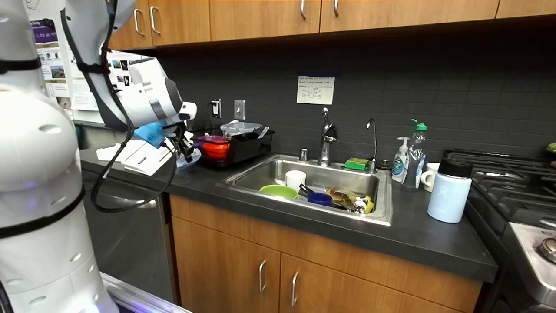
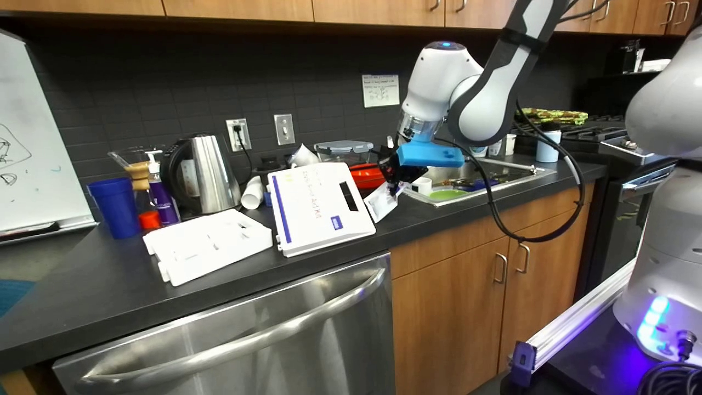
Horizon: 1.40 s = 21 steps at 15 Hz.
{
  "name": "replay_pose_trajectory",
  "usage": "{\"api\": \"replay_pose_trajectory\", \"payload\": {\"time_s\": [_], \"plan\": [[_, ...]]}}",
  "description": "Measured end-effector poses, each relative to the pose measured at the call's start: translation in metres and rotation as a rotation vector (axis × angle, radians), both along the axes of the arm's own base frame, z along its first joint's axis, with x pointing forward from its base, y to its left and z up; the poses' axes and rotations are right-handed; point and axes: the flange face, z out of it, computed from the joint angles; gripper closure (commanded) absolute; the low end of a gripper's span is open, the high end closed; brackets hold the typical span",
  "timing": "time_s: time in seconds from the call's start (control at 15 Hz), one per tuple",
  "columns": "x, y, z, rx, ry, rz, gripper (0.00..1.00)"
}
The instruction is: Open the white object and put the white item on the counter
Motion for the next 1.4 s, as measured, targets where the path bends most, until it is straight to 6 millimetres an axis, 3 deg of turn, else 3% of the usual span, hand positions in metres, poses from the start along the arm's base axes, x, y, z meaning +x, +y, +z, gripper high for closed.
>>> {"api": "replay_pose_trajectory", "payload": {"time_s": [0.33,0.4,0.6,1.13,1.4], "plan": [[0.019,-0.008,-0.011,0.068,0.019,-0.026,0.99],[0.023,-0.011,-0.014,0.075,0.024,-0.036,0.71],[0.032,-0.020,-0.020,0.090,0.037,-0.057,0.60],[0.039,-0.028,-0.020,0.043,0.023,-0.014,0.05],[0.036,-0.019,-0.013,-0.011,-0.002,0.038,0.00]]}}
